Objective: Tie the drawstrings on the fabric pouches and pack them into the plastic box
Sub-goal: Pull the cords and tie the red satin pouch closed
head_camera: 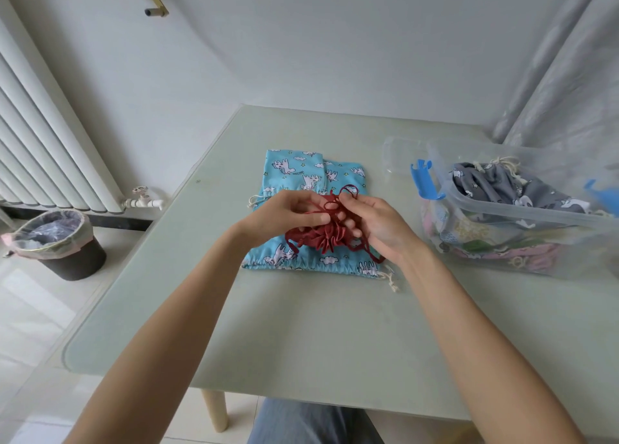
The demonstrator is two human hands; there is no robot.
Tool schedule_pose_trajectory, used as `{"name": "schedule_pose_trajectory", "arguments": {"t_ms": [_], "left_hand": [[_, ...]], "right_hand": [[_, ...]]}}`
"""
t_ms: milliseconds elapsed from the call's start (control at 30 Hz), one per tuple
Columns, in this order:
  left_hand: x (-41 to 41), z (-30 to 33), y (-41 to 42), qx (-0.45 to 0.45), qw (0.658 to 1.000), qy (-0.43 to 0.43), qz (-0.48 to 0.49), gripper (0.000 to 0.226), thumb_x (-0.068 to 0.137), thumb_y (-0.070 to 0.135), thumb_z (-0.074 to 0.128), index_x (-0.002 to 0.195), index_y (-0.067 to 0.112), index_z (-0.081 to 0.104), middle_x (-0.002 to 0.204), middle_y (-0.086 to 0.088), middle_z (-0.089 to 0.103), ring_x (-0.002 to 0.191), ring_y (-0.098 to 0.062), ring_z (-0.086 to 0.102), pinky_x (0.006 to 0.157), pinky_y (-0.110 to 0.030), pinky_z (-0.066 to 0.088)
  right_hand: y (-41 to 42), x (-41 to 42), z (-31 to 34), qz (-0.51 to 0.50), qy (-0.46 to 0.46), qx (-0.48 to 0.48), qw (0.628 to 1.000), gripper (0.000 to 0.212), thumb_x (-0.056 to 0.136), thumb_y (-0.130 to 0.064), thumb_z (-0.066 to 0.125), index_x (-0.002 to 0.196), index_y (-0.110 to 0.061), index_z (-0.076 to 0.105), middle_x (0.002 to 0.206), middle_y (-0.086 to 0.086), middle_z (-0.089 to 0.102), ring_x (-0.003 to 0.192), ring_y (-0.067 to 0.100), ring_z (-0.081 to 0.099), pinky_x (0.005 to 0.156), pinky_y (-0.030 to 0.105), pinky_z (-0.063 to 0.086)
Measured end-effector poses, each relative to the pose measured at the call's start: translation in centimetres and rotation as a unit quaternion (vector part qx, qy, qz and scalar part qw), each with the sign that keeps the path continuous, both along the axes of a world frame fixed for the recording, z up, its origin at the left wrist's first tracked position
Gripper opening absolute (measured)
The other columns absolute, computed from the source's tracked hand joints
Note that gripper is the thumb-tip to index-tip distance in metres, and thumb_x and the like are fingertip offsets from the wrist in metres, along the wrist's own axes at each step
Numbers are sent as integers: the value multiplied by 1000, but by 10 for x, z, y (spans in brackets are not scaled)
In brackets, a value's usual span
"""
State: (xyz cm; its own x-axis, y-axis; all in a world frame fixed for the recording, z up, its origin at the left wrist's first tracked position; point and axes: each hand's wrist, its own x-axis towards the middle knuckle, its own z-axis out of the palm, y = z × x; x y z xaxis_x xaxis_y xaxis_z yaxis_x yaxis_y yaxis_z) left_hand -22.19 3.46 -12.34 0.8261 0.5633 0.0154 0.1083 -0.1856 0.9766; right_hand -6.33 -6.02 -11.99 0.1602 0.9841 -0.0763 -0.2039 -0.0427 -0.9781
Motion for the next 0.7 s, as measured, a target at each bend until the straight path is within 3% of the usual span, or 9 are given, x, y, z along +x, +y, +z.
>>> {"name": "schedule_pose_trajectory", "arguments": {"t_ms": [100, 167, 300, 400, 433, 500, 600, 700], "left_hand": [[-3, -1, -4, -50, 998, -40, -7, 4, 88, 14, 58, 88, 11, 60, 70, 7, 67, 66, -6, 63, 62, -15, 48], [-3, -1, -4, -77, 996, -55, -10, 7, 92, 11, 53, 87, 9, 57, 67, 5, 65, 60, -7, 61, 57, -15, 47], [-1, -3, -6, -116, 992, -54, -4, 11, 96, 15, 47, 89, 9, 54, 75, 1, 65, 67, -10, 62, 60, -17, 49], [3, -6, -7, -148, 987, -58, 30, 17, 96, 23, 48, 99, 8, 56, 89, -6, 65, 80, -16, 64, 73, -27, 53], [3, -6, -7, -160, 985, -55, 29, 18, 95, 24, 50, 103, 8, 56, 94, -7, 66, 86, -19, 65, 78, -31, 53], [3, -7, -9, -134, 990, -30, 13, 17, 92, 16, 57, 106, 7, 55, 95, -7, 65, 87, -19, 65, 79, -28, 53], [0, -9, -9, -27, 999, 35, 15, 25, 84, 9, 67, 105, 4, 56, 88, -5, 62, 82, -15, 60, 81, -30, 49], [-4, -10, -7, 23, 998, 42, 28, 12, 82, 9, 70, 87, 11, 59, 72, 9, 59, 64, -3, 54, 63, -15, 44]], "right_hand": [[-1, 5, 2, 25, -2, 7, 1000, 25, 94, -15, 49, 80, -5, 66, 58, -3, 58, 46, 3, 43, 39, 14, 30], [-2, 7, 4, 43, -24, 8, 999, 23, 94, -15, 49, 82, -3, 65, 59, -3, 60, 47, 3, 46, 41, 13, 32], [-1, 7, 2, 34, -172, 58, 983, 12, 89, -13, 59, 79, -10, 67, 62, -7, 62, 54, 5, 52, 51, 15, 42], [8, 10, -5, -88, -377, 199, 900, 6, 81, -13, 70, 86, -13, 73, 77, -5, 69, 72, 7, 63, 71, 20, 49], [11, 9, -8, -114, -421, 237, 868, 9, 80, -13, 71, 89, -11, 74, 80, -4, 69, 75, 8, 64, 73, 20, 49], [14, 6, -10, -127, -452, 264, 843, 12, 78, -11, 72, 89, -9, 75, 81, -2, 70, 74, 8, 64, 71, 21, 50], [12, 5, -12, -87, -429, 239, 866, 12, 77, -11, 74, 89, -11, 75, 83, -1, 72, 78, 9, 67, 75, 24, 52], [8, 6, -12, -46, -378, 213, 900, 18, 76, -8, 75, 91, -17, 72, 85, -11, 71, 81, 2, 67, 79, 17, 50]]}}
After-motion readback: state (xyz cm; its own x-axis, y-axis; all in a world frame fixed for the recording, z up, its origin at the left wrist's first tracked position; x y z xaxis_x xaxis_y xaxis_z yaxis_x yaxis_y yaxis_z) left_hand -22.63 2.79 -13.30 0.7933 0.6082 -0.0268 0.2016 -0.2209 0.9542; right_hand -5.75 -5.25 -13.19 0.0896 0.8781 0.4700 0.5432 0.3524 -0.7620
